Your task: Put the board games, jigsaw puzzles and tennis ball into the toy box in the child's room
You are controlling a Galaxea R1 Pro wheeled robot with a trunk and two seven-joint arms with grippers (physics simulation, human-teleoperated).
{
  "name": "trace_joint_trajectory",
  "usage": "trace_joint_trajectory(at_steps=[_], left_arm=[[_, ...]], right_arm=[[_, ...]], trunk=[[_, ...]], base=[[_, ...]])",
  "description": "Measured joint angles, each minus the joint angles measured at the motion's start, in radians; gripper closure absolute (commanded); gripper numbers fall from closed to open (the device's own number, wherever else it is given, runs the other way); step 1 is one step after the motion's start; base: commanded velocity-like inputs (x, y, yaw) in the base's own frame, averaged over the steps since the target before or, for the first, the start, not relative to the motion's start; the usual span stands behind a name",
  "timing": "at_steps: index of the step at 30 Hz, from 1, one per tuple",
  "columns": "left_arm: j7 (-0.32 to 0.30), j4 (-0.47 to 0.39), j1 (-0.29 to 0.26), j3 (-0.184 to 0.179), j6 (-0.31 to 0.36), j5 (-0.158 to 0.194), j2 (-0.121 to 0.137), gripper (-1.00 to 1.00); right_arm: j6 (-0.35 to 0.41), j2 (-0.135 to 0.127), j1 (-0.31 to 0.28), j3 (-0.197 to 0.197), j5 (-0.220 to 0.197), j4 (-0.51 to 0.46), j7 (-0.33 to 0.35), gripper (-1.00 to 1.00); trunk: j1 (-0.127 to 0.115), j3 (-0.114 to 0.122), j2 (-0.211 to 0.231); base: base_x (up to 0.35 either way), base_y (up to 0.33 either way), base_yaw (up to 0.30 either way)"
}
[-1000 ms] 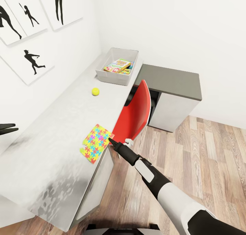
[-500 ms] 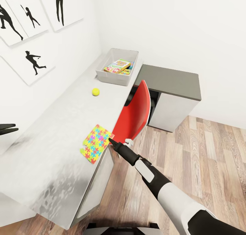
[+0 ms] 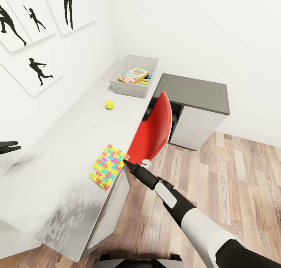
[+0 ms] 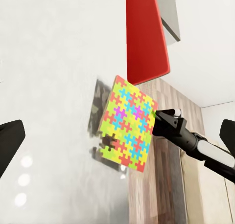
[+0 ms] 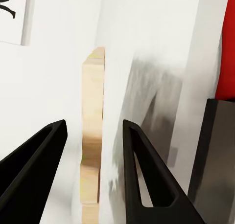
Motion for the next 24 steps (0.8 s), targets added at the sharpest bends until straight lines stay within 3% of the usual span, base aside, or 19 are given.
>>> trace_joint_trajectory(at_steps=[19, 24], left_arm=[[0.000, 0.001, 0.000, 0.000, 0.002, -0.001, 0.003, -1.00], [0.000, 0.001, 0.000, -0.001, 0.003, 0.002, 0.016, -1.00]], right_arm=[[0.001, 0.010, 0.001, -0.002, -0.005, 0.000, -0.002, 1.00], [0.002, 0.011, 0.000, -0.002, -0.006, 0.000, -0.002, 1.00]], trunk=[[0.000, 0.000, 0.000], [0.000, 0.000, 0.000]], base=[[0.000, 0.000, 0.000], [0.000, 0.000, 0.000]])
